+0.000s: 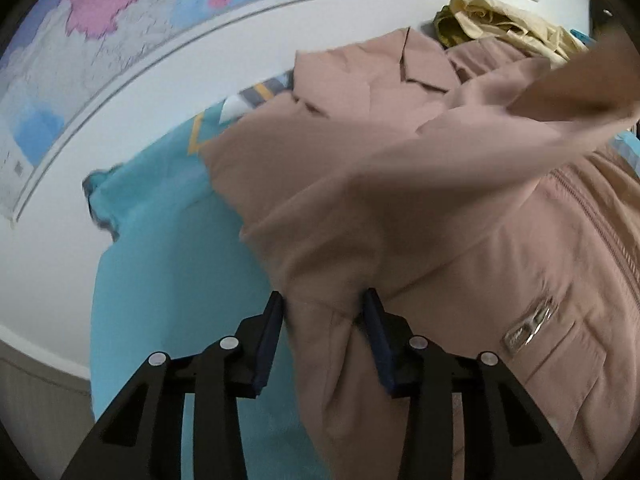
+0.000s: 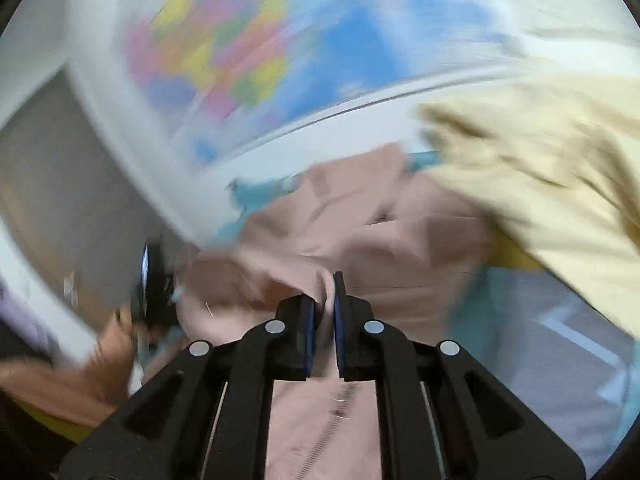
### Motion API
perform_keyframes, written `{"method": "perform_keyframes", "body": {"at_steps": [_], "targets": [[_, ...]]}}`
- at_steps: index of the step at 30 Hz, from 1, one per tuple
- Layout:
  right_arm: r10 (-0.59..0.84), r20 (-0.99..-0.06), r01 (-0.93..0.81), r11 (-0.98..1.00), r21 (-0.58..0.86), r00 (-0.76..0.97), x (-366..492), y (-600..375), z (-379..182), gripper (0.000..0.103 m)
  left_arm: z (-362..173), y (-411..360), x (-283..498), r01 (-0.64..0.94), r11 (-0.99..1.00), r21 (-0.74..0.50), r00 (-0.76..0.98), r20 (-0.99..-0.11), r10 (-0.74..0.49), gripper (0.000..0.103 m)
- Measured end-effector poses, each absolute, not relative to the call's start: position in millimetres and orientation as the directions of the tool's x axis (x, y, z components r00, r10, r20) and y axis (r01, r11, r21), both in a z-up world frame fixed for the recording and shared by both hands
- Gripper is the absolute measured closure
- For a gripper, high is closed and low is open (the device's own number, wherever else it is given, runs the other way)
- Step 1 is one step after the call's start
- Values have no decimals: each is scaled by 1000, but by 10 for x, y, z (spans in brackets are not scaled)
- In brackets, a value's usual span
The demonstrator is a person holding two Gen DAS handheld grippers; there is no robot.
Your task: Fold large clothes
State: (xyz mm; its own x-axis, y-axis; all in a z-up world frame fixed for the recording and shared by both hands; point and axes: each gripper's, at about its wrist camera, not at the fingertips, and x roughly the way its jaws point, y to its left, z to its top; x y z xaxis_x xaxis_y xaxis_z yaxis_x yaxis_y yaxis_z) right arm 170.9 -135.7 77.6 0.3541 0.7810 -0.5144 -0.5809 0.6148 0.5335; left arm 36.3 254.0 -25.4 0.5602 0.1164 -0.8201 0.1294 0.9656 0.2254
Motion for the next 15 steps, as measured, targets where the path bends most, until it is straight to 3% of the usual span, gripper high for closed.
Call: {"method": "perform_keyframes", "body": {"at_steps": [3,6,8,10,11,15], "targets": [[707,-599,-485,701,523,376,1804,-1599,517,92,-263,2582,238,119,966,230,574,-810,122,63],[709,-625,-460,697,550,326,1767,-1534,292,91,-151,2648,137,116,973,199,591,-801,94,61],[721,-619,-460,685,565,312,1755,-1515,262,68,34,2698,68,113,981,158,643,-765,49,50],[731,-594,-461,678,573,336,1770,-1581,305,54,218,2693,41,107,982,155,695,-718,37,38],[742,-572,-460,668,584,351,1768,-1605,352,45,309,2651,53,110,979,174,717,-696,43,37],[752,-540,-469,659,588,378,1796,-1576,488,30,368,2433,264,151,949,276,740,-669,77,32]]}}
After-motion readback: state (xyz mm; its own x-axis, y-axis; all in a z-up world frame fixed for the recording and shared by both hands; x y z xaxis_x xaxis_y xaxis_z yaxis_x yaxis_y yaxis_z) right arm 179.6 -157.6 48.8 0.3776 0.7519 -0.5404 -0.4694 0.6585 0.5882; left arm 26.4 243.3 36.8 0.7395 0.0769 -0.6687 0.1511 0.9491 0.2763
